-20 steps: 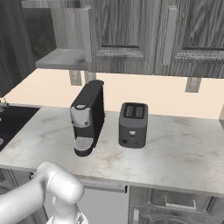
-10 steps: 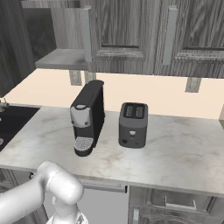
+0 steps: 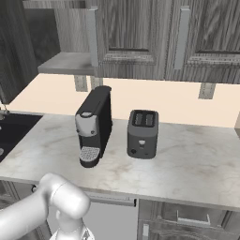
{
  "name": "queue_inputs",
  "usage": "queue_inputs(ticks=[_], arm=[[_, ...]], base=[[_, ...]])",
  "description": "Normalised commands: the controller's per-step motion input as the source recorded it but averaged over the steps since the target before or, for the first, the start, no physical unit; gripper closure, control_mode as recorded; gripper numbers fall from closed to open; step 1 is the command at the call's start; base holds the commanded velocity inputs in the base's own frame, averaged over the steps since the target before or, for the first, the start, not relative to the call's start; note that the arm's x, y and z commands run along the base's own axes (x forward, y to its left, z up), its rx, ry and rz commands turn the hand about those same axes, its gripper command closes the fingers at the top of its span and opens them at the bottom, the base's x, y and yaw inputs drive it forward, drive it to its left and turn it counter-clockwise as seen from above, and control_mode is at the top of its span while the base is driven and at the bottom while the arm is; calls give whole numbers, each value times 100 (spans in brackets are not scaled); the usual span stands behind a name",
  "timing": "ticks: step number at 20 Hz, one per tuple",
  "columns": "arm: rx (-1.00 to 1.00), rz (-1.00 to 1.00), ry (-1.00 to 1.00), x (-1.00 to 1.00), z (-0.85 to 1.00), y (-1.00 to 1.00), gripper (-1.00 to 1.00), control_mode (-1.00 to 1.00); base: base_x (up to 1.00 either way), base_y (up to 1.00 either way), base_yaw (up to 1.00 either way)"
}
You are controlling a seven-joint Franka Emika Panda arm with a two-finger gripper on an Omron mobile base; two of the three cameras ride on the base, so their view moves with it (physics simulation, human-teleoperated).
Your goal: Pick up the bar soap and bar soap from the sink, and place them back in the cabinet, and close the cabinet doors.
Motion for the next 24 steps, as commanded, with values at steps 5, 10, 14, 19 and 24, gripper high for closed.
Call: queue_inputs(ticks=[5, 10, 14, 19, 24], arm=[[0, 0, 0, 1, 0, -40, -100, -100], [0, 0, 0, 6, 0, -40, -100, -100], [0, 0, 0, 8, 0, -43, -100, -100], [0, 0, 0, 10, 0, -41, -100, -100], [0, 0, 0, 12, 0, -44, -100, -100]], base=[[0, 0, 0], [0, 0, 0], [0, 0, 0], [0, 0, 0], [0, 0, 0]])
